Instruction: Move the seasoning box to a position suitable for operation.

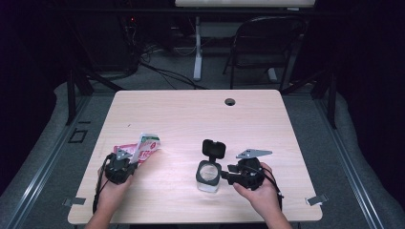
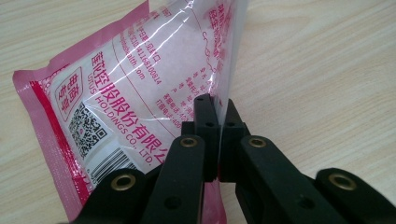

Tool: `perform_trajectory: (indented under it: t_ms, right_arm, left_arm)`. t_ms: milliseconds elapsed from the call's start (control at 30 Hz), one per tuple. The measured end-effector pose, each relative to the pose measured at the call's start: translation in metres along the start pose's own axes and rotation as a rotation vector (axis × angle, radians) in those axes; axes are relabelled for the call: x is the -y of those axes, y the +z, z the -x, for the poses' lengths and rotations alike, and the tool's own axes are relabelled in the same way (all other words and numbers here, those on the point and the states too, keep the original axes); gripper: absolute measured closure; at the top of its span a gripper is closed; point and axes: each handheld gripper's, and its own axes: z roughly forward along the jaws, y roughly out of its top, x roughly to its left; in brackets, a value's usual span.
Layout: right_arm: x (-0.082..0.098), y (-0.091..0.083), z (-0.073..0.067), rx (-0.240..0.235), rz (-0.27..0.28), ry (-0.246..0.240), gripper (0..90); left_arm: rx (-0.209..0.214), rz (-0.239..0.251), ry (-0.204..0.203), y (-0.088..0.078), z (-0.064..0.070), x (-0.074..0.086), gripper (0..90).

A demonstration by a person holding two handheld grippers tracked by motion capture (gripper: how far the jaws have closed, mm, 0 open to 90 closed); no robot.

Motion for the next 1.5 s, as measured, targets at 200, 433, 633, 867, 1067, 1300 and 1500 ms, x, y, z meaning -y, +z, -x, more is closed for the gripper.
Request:
perform_trajectory:
  t_ms: [200, 433, 633, 867, 1067, 1300, 1500]
  right_arm:
    - [0.0, 0.0, 0.001, 0.001, 0.0, 0.002, 58.4]
    - [0.0, -0.001, 0.003, 0.007, 0.003, -0.002, 58.5]
    - [0.001, -0.003, 0.004, 0.01, 0.036, 0.015, 58.6]
    - [0.001, -0.003, 0.005, 0.015, 0.044, 0.014, 58.7]
    - [0.001, -0.003, 0.004, 0.007, 0.046, 0.007, 58.7]
    - [0.001, -0.004, 0.004, 0.01, 0.054, 0.01, 58.7]
    - [0.001, -0.004, 0.004, 0.009, 0.061, 0.014, 58.7]
  left_arm:
    - [0.017, -0.004, -0.001, -0.005, -0.004, -0.003, 90.0]
    - [0.019, -0.002, 0.007, -0.012, -0.006, -0.005, 90.0]
    - [0.016, 0.01, 0.01, -0.018, -0.009, -0.007, 90.0]
    - [0.006, 0.035, 0.021, -0.027, -0.009, -0.013, 90.0]
    - [-0.028, 0.065, 0.054, -0.04, -0.009, -0.019, 90.0]
    - [-0.069, 0.087, 0.077, -0.054, -0.012, -0.027, 90.0]
    - [-0.091, 0.14, 0.089, -0.076, -0.015, -0.038, 90.0]
